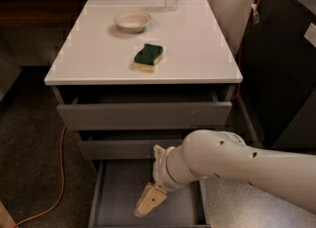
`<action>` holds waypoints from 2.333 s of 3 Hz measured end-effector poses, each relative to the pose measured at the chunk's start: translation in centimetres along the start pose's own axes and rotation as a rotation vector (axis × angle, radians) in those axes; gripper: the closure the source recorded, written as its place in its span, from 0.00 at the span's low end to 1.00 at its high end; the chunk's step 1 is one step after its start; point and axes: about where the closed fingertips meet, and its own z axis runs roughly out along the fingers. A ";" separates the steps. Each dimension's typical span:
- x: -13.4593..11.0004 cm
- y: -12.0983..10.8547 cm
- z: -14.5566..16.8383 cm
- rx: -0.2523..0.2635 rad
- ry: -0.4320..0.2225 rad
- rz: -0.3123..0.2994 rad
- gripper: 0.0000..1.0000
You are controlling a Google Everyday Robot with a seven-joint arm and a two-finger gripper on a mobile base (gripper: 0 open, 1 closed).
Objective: Place sponge into bottom drawer
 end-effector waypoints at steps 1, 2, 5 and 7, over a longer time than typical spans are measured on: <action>-2.3 0.7 -2.8 -0.007 0.046 -0.003 0.00; -2.3 0.7 -2.8 -0.007 0.046 -0.003 0.00; -4.4 -1.7 -6.7 -0.025 -0.062 0.111 0.00; -8.5 -5.4 -10.6 -0.010 -0.198 0.165 0.00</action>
Offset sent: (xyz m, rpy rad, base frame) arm -0.0039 0.0047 0.0306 -0.0334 0.0086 0.0028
